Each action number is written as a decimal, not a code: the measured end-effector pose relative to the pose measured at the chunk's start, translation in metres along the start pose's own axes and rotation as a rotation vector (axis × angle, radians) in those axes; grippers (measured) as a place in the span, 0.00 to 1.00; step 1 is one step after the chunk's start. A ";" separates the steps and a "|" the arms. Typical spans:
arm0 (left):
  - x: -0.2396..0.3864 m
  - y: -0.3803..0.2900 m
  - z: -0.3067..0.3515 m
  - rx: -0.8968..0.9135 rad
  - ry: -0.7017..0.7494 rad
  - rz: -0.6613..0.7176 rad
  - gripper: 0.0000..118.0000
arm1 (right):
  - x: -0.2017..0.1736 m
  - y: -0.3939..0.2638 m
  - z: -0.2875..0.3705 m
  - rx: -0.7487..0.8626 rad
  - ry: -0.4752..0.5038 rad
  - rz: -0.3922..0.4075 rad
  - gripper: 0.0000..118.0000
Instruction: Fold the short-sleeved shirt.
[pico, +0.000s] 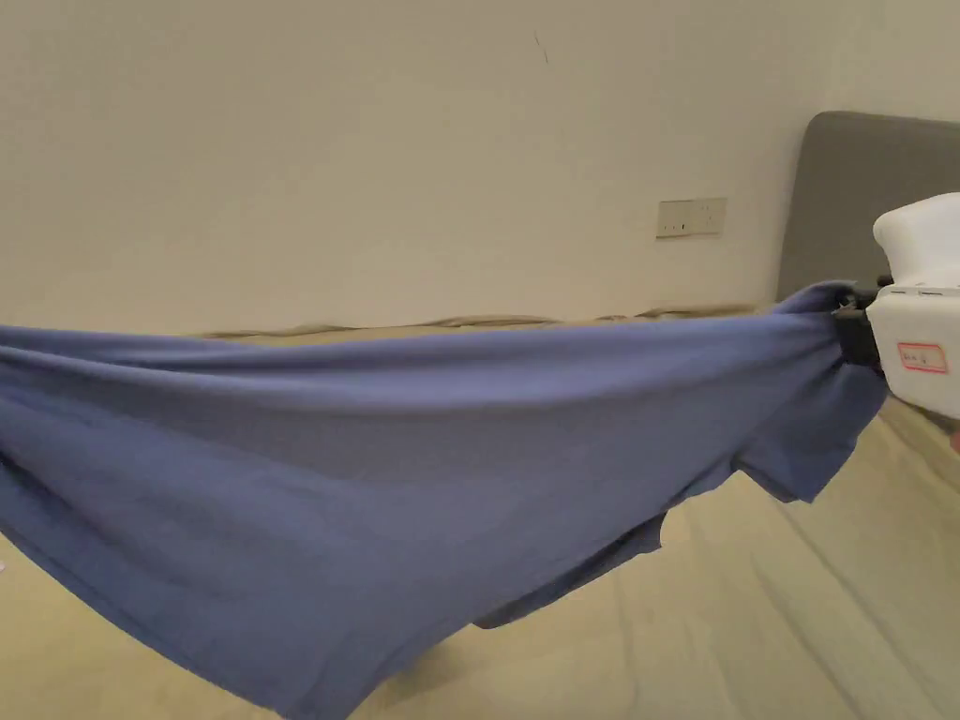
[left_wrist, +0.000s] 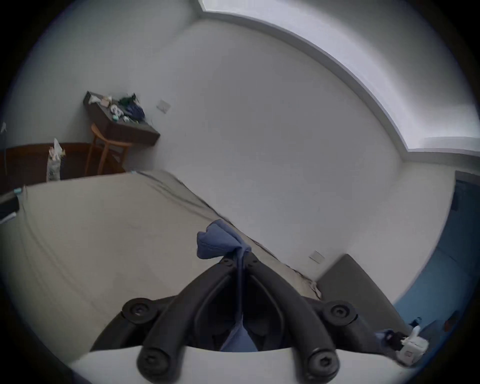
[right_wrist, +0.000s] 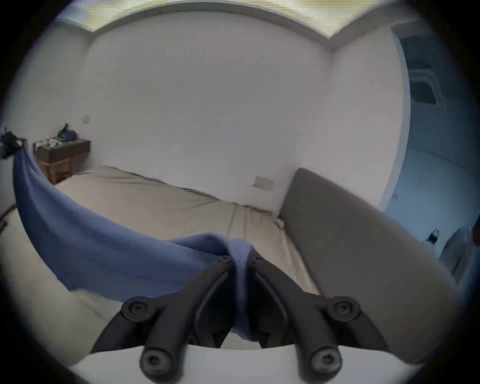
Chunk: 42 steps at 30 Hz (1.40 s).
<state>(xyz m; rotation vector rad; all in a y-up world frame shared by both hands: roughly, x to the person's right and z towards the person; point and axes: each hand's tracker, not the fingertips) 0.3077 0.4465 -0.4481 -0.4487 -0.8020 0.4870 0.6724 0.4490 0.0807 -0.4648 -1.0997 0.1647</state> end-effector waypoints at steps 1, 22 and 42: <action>0.005 0.009 -0.011 0.006 0.026 -0.024 0.00 | 0.001 0.014 -0.015 -0.036 -0.023 0.043 0.05; 0.050 -0.056 -0.147 -0.253 0.120 -0.143 0.00 | -0.005 0.049 -0.149 -0.271 -0.033 -0.040 0.05; -0.106 -0.234 0.018 -0.637 0.051 -0.203 0.00 | -0.056 -0.277 0.037 -0.446 0.244 -0.080 0.05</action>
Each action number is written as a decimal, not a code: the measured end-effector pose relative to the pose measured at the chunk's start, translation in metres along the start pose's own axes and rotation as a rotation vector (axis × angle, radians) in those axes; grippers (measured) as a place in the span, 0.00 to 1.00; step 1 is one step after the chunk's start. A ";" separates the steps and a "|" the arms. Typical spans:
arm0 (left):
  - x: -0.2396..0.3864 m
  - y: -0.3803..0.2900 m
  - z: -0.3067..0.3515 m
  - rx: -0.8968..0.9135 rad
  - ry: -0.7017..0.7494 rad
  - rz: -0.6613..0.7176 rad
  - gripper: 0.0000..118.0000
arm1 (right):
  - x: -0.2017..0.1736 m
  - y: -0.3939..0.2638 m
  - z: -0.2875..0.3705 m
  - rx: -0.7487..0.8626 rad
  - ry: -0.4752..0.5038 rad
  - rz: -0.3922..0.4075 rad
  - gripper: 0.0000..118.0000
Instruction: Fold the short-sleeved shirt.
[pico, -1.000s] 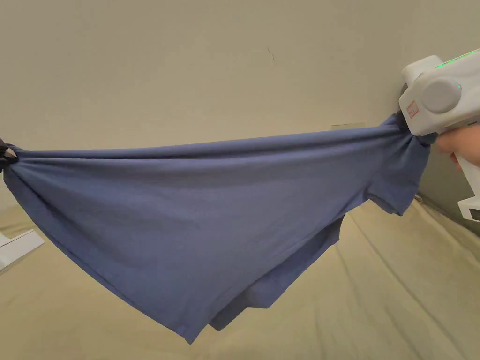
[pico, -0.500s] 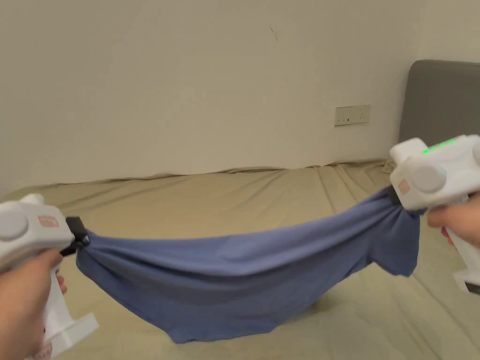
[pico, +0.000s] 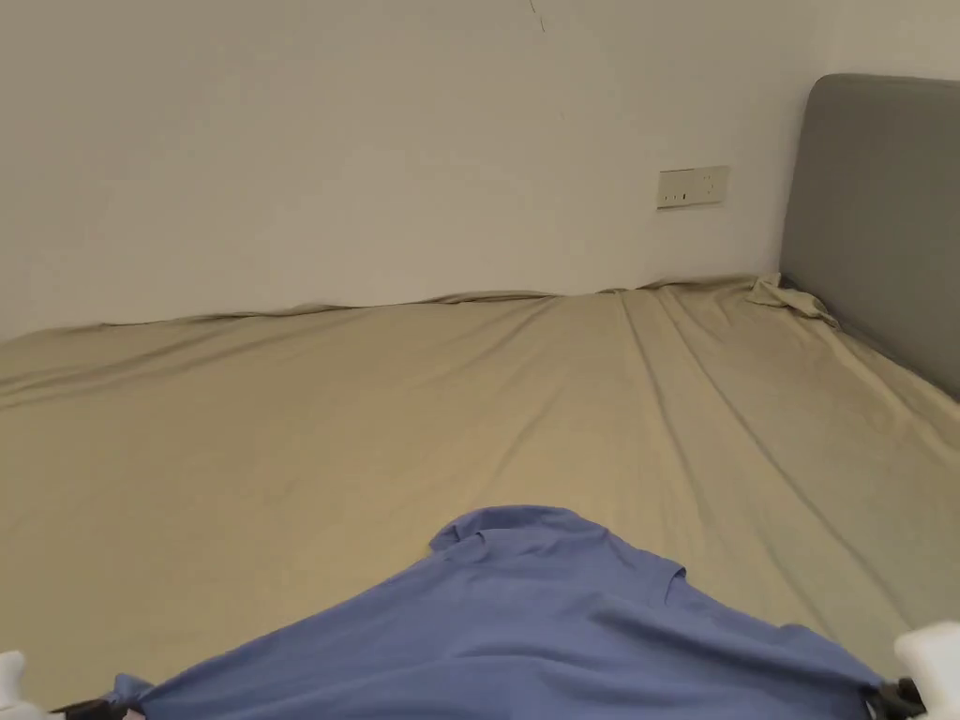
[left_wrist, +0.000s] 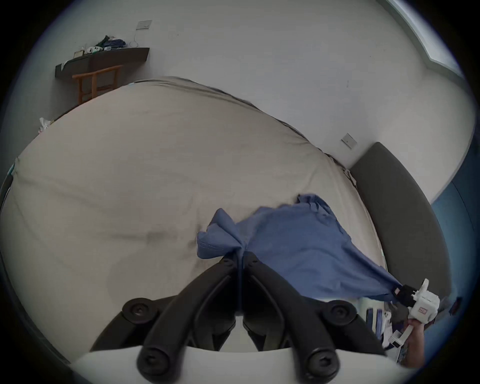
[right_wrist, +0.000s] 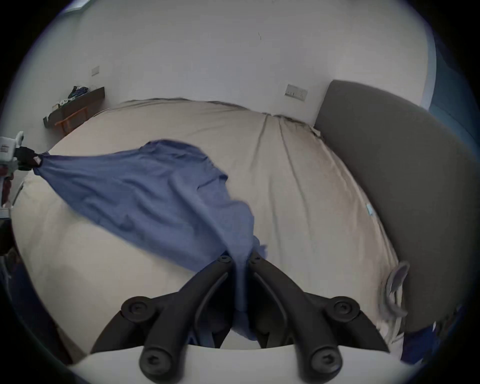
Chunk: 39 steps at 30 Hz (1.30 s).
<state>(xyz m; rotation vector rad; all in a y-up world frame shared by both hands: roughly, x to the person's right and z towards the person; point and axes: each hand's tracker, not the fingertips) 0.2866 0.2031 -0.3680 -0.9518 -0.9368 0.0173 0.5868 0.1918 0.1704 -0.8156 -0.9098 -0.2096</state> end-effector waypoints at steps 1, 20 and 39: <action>-0.004 -0.005 0.007 -0.011 -0.016 -0.021 0.00 | -0.002 -0.010 0.006 -0.012 -0.006 0.009 0.05; -0.100 -0.074 -0.052 -0.324 0.210 -0.010 0.00 | -0.012 -0.082 -0.041 -0.402 -0.004 0.082 0.05; -0.009 -0.080 0.107 0.102 0.104 0.028 1.00 | -0.021 0.012 0.118 0.288 0.141 -0.171 1.00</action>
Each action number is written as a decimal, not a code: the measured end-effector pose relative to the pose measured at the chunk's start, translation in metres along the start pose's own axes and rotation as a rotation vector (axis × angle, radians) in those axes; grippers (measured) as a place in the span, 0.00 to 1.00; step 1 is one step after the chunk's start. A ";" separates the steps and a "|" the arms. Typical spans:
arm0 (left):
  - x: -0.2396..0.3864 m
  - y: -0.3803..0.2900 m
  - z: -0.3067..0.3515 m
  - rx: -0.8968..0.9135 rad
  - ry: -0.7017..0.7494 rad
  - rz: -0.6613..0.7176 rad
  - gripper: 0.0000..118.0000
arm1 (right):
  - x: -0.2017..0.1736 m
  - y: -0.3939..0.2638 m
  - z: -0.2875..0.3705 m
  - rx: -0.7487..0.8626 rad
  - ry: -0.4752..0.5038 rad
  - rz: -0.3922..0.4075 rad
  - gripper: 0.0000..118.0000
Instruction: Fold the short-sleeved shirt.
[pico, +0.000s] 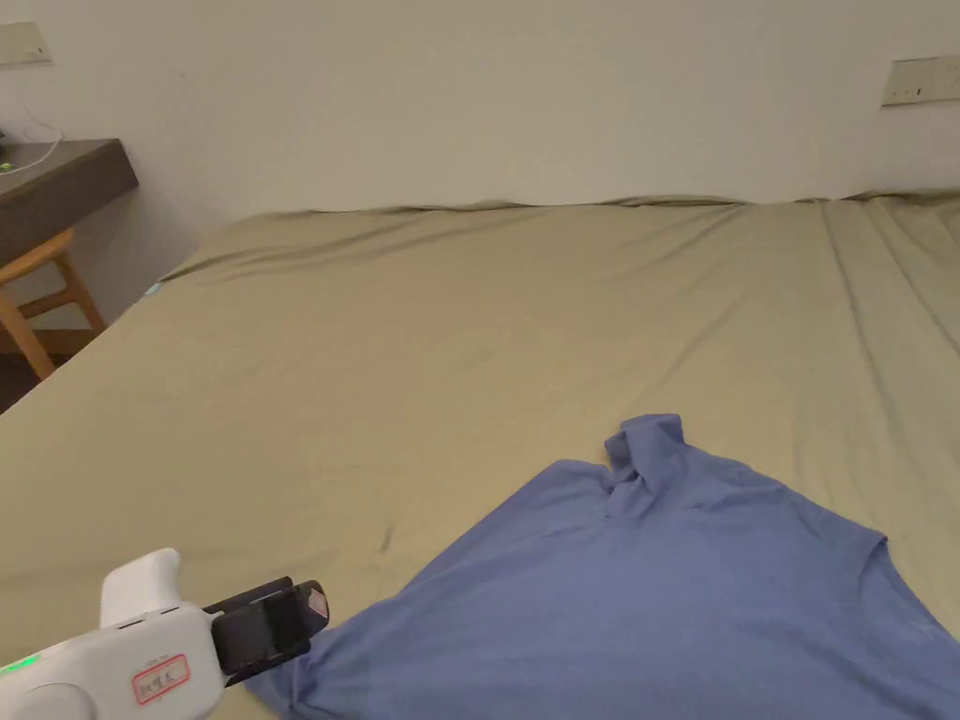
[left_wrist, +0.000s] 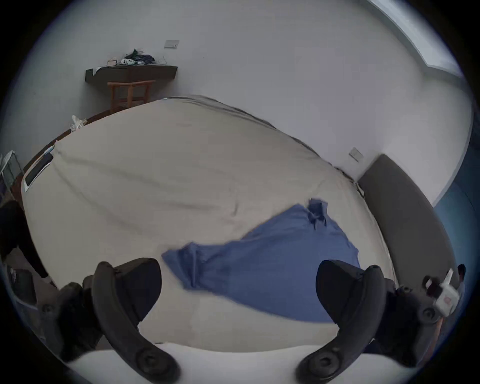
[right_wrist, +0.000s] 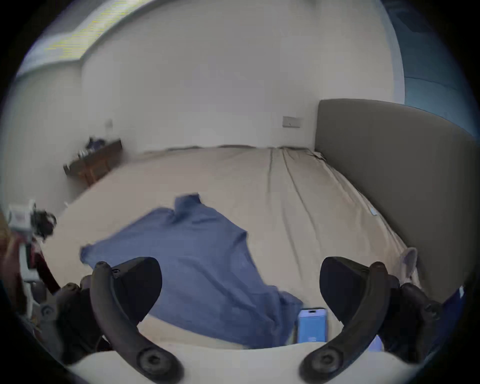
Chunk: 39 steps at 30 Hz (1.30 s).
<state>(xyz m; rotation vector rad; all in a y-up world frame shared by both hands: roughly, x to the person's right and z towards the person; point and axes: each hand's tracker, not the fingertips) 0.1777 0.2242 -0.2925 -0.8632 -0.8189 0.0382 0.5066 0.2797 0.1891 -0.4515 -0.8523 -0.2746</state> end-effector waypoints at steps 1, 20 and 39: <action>-0.003 -0.009 -0.006 -0.054 0.040 -0.022 1.00 | -0.012 -0.001 0.001 -0.029 0.030 -0.007 1.00; -0.046 -0.023 -0.187 -0.282 0.360 -0.127 1.00 | -0.073 -0.029 -0.067 -0.221 0.210 0.011 0.02; -0.019 -0.031 -0.157 -0.197 0.207 -0.103 0.06 | 0.022 0.036 -0.342 -0.427 0.069 0.195 0.98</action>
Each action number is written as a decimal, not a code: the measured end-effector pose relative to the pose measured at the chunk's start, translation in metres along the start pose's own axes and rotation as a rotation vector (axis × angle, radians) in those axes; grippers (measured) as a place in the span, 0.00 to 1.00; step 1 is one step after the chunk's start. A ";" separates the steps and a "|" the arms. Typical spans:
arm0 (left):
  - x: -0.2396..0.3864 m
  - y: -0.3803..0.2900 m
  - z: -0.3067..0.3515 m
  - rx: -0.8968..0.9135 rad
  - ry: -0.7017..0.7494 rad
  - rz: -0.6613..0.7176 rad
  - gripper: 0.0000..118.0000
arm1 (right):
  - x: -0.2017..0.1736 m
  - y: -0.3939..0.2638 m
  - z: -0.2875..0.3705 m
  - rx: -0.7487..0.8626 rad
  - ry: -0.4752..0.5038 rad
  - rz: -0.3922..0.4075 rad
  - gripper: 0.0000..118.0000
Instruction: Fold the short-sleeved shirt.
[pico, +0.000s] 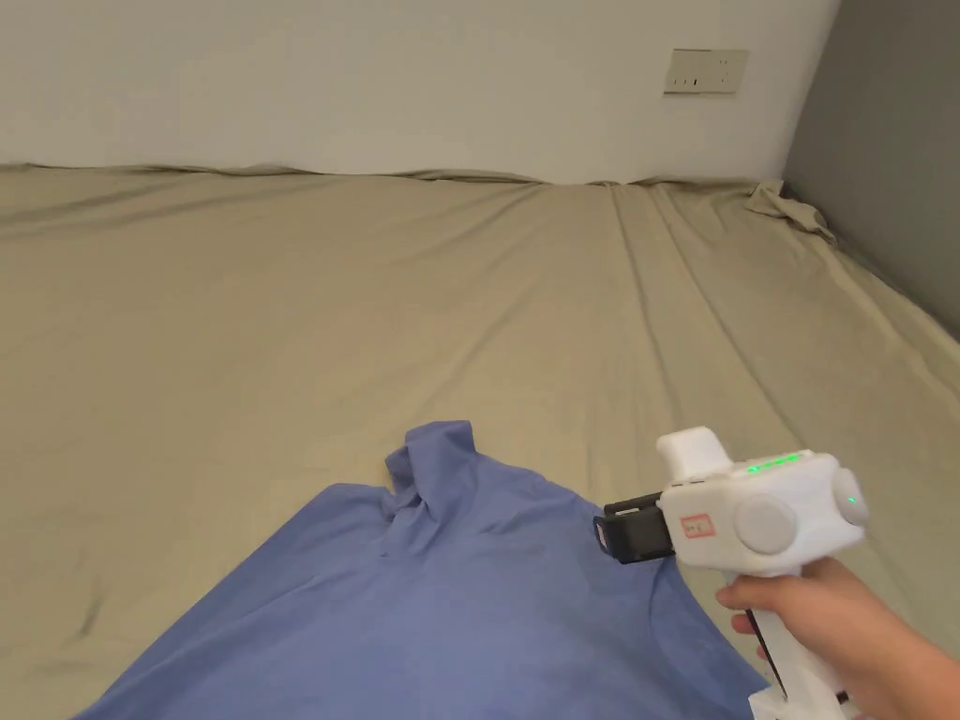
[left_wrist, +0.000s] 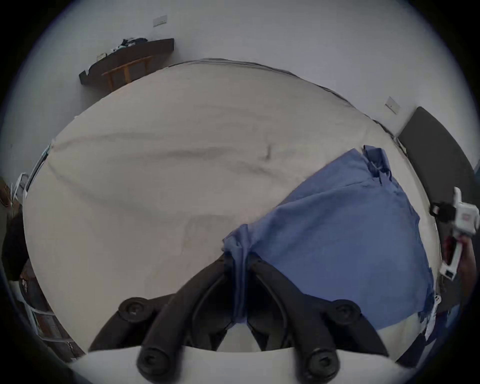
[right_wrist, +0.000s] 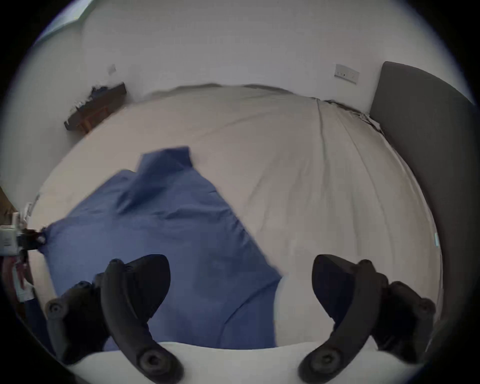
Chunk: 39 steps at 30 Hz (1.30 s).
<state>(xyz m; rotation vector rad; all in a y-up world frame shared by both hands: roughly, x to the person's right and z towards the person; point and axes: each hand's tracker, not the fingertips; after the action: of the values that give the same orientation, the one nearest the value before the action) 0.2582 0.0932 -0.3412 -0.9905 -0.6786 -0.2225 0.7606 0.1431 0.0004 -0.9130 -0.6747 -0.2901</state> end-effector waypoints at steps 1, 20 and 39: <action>0.001 0.000 -0.001 -0.002 0.002 -0.008 0.06 | -0.009 -0.001 -0.029 -0.047 -0.018 0.016 0.98; 0.016 -0.011 -0.002 0.002 0.045 0.003 0.06 | -0.062 0.018 -0.073 -0.143 0.059 0.168 0.03; 0.053 0.146 0.152 0.386 -0.372 0.165 0.06 | -0.013 0.038 0.313 0.693 0.051 0.016 0.03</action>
<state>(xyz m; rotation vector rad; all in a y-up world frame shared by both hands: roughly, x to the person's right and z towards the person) 0.3029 0.3058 -0.3550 -0.7137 -0.9323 0.2386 0.6407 0.4165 0.1016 -0.2475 -0.6564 -0.0511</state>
